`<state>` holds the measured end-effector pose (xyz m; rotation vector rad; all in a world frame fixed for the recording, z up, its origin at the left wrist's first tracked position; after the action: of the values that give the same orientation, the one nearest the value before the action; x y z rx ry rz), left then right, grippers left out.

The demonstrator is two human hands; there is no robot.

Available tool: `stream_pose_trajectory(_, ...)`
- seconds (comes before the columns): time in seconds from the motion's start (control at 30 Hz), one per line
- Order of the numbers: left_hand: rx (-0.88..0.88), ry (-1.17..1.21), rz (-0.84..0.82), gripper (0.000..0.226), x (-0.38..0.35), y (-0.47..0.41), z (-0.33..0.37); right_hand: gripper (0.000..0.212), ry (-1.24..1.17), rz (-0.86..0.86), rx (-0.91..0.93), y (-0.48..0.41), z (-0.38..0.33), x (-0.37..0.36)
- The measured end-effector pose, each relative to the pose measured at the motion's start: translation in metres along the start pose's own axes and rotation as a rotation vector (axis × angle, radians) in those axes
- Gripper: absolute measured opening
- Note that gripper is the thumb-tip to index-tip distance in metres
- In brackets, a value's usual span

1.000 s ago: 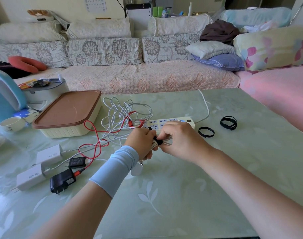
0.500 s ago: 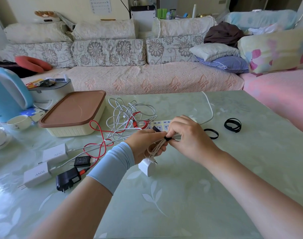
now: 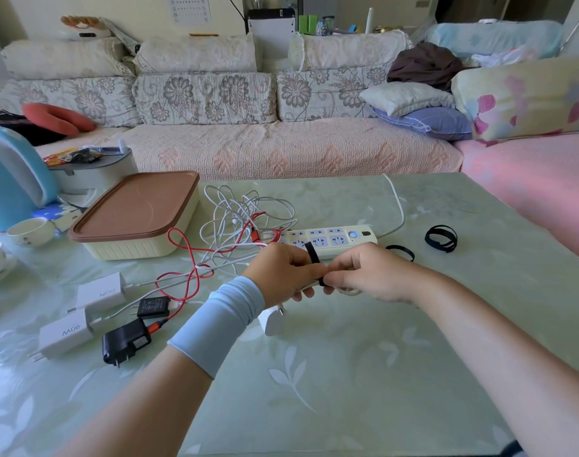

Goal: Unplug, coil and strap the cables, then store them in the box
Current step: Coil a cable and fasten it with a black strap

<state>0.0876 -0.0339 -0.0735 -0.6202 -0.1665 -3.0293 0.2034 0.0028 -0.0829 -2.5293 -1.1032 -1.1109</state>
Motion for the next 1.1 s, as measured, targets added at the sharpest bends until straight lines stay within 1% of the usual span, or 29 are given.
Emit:
stream_pose_trajectory(0.13, -0.004, 0.098, -0.001, 0.015, -0.002, 0.002, 0.001, 0.006, 0.040, -0.015, -0.028, 0.000, 0.001, 0.004)
stream_pose_trajectory(0.27, 0.119, 0.356, -0.113, 0.019, -0.008, 0.004, -0.009, 0.008, 0.019, 0.039, 0.005, 0.003, -0.006, 0.007)
stream_pose_trajectory(0.33, 0.160, 0.405, -0.161, 0.025, -0.007, 0.005, -0.012, 0.008, 0.056, 0.089, 0.017, 0.005, -0.012, 0.011)
stream_pose_trajectory(0.4, 0.168, 0.409, -0.178, 0.025, -0.005, 0.006, -0.013, 0.012, 0.126, 0.152, 0.049, 0.008, -0.021, 0.015)
stream_pose_trajectory(0.5, 0.167, 0.449, -0.151, 0.017, -0.003, 0.006, -0.013, 0.017, 0.184, 0.251, 0.105, 0.012, -0.031, 0.023)
stream_pose_trajectory(0.57, 0.170, 0.517, -0.130, 0.018, -0.005, 0.005, -0.015, 0.021, 0.166, 0.327, 0.128, 0.013, -0.033, 0.032)
stream_pose_trajectory(0.67, 0.160, 0.630, -0.128, 0.019, -0.008, 0.004, -0.013, 0.033, 0.103, 0.413, 0.147, 0.016, -0.031, 0.041)
stream_pose_trajectory(0.77, 0.119, 0.654, -0.104, 0.010, -0.007, 0.003, -0.008, 0.033, 0.062, 0.435, 0.166, 0.015, -0.030, 0.042)
stream_pose_trajectory(0.87, 0.081, 0.593, -0.062, 0.005, -0.002, 0.000, -0.006, 0.045, 0.051, 0.477, 0.196, 0.017, -0.034, 0.045)
stream_pose_trajectory(0.9, 0.078, 0.569, -0.054, 0.008, -0.001, -0.001, -0.006, 0.047, 0.069, 0.498, 0.208, 0.020, -0.035, 0.046)
stream_pose_trajectory(0.97, 0.094, 0.547, -0.040, 0.017, 0.001, -0.003, -0.010, 0.049, 0.104, 0.533, 0.229, 0.025, -0.039, 0.046)
stream_pose_trajectory(1.0, 0.116, 0.562, -0.040, 0.018, 0.001, -0.003, -0.013, 0.049, 0.121, 0.548, 0.242, 0.026, -0.041, 0.046)
stream_pose_trajectory(1.1, 0.184, 0.633, -0.061, 0.011, -0.004, -0.002, -0.018, 0.051, 0.172, 0.600, 0.287, 0.030, -0.048, 0.047)
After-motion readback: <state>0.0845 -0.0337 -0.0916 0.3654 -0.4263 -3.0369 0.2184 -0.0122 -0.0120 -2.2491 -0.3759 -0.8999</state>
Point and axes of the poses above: each hand's wrist, its own y-axis away from the middle knuckle, its own x-axis out of the back of the hand, z = x × y, the point moved 10 cm from there along -y, towards the middle knuckle, and after that the axes turned 10 degrees about y, right-handed, at the moved point
